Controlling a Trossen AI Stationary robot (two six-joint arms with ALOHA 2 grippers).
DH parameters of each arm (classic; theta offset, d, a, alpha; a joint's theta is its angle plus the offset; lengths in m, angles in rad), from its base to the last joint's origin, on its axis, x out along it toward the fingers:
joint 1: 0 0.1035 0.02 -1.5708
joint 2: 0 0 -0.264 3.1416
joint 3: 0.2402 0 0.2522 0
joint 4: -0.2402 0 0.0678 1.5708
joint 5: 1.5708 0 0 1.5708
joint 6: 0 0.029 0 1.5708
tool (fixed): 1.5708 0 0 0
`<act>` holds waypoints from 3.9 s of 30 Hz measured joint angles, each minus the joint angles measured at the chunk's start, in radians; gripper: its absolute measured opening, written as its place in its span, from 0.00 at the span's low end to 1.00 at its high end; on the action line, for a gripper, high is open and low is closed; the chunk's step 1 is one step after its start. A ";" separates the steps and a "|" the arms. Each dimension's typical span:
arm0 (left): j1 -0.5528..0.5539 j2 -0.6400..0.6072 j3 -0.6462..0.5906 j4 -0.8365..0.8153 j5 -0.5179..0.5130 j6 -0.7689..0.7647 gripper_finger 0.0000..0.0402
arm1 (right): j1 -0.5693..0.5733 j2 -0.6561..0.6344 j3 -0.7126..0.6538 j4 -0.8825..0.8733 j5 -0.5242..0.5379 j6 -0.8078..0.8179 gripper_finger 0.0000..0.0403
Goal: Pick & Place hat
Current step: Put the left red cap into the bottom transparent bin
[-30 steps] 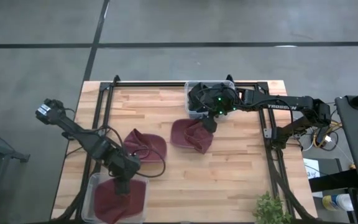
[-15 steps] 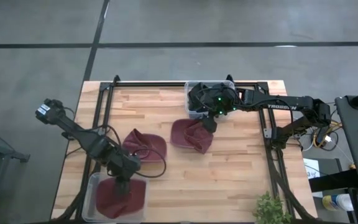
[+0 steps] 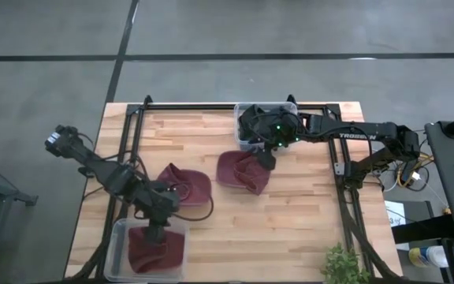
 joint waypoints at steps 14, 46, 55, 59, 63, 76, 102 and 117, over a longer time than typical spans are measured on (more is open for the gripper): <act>0.096 0.000 0.036 -0.002 -0.099 0.151 0.34 | 0.159 0.000 -0.012 0.028 0.000 -0.046 0.52; 0.177 -0.002 0.036 -0.011 -0.123 0.233 0.34 | 0.337 0.368 -0.180 0.837 0.082 -0.064 0.52; 0.176 -0.002 0.036 -0.100 -0.107 0.191 0.34 | 0.341 0.488 0.019 0.638 0.088 -0.098 0.49; 0.176 -0.002 0.036 -0.105 -0.106 0.191 0.34 | 0.342 0.535 0.067 0.608 0.105 -0.104 0.47; 0.176 -0.002 0.036 -0.110 -0.105 0.197 0.34 | 0.343 0.608 0.108 0.606 0.109 -0.116 0.45; 0.176 -0.002 0.036 -0.119 -0.105 0.197 0.34 | 0.348 0.753 0.223 0.581 0.101 -0.115 0.42; 0.176 -0.002 0.035 -0.120 -0.105 0.195 0.34 | 0.360 0.750 0.220 0.592 0.144 -0.048 0.05; 0.176 -0.002 0.034 -0.120 -0.105 0.198 0.34 | 0.369 0.750 0.227 0.537 0.158 -0.036 0.03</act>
